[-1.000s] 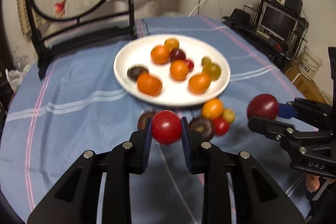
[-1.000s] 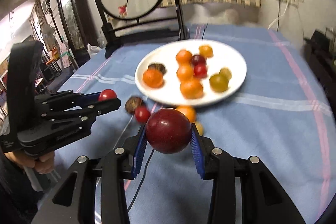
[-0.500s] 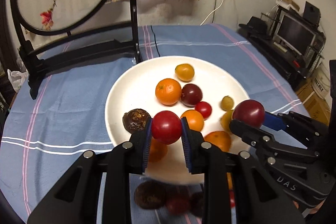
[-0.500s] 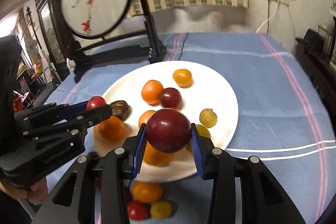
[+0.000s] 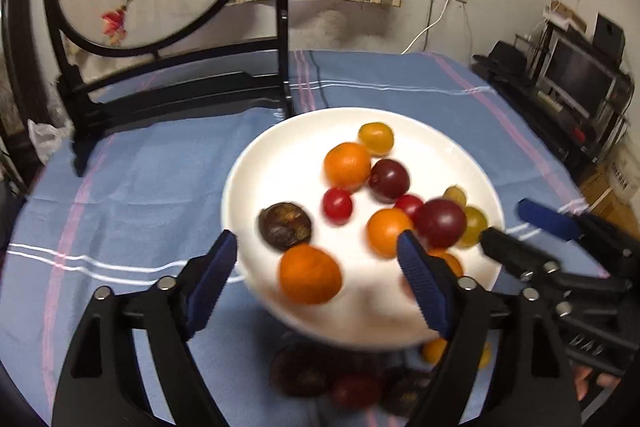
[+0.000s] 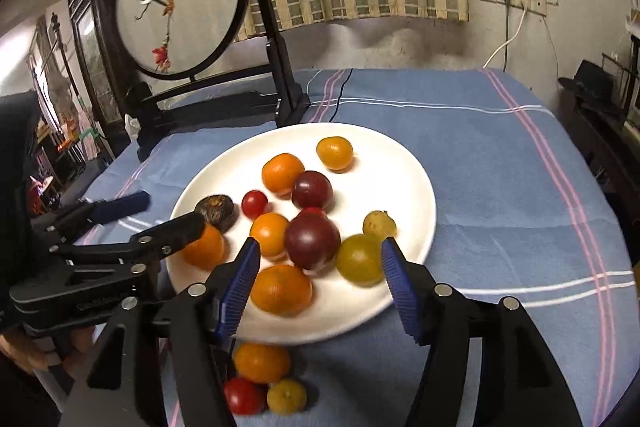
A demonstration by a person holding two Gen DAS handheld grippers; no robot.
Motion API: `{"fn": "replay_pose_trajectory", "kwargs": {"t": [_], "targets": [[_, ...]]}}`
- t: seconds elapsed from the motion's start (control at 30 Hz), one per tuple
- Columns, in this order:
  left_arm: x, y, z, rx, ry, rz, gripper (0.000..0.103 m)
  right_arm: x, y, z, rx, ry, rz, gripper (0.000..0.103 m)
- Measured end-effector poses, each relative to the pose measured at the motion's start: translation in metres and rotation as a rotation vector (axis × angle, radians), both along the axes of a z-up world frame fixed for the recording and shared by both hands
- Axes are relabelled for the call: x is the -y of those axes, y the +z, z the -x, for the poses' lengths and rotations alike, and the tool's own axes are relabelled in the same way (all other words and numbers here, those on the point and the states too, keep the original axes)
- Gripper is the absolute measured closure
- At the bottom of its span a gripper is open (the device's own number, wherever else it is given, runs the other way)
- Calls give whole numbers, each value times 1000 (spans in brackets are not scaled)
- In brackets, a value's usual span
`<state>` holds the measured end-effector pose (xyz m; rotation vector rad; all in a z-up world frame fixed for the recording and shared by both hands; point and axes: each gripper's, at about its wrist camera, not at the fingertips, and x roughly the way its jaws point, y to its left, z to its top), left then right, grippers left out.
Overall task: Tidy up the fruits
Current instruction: 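Carry a dark red plum to the plate with the right tool while the left tool carries a cherry tomato, then grasp a yellow fruit with the right tool while the left tool reaches toward the fruits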
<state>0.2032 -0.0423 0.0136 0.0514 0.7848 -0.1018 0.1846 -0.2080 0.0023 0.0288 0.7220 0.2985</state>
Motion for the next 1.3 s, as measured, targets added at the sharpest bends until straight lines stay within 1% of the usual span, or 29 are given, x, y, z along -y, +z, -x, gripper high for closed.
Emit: {"fn": "replay_pose_trajectory", "kwargs": {"t": [0.03,0.1,0.33,0.47,0.57,0.7,0.77,0.83,0.9,0.97,1.0,1.03,1.13,1.27,1.3], "targets": [[-1,0,6,7,12,-12,18,-1,1,6,2,7,12,39],[-6,2,17,16,19,-6,18,-1,1,16,8,13,35,39],[-23,-6,63,-12,24,38,15,0,-5,58,-6,29,65,39],[-29,-12,81,-20,29,48,15,-1,-7,76,-16,34,78,39],[-35,-17,91,-25,30,58,14,-4,-10,89,-20,43,99,39],[-45,-25,97,-22,37,79,14,-14,-21,105,-41,84,138,40],[-50,-29,97,-24,44,90,14,-22,-30,110,-61,101,181,41],[-53,-30,96,-24,40,95,14,-25,-35,110,-69,99,220,42],[-55,-32,96,-18,32,88,14,-27,-40,105,-89,89,251,49],[-56,-34,95,-20,35,76,14,-26,-46,99,-111,78,266,51],[-55,-34,95,-24,37,78,14,-24,-50,95,-123,72,274,56],[-56,-36,94,-29,39,81,14,-22,-53,91,-132,68,278,58],[-54,-37,94,-37,30,80,14,-17,-60,78,-161,64,251,58],[-48,-38,97,-37,2,74,14,-18,-60,66,-153,88,248,58],[-46,-39,98,-41,-6,73,14,-20,-60,63,-149,95,246,61]]}}
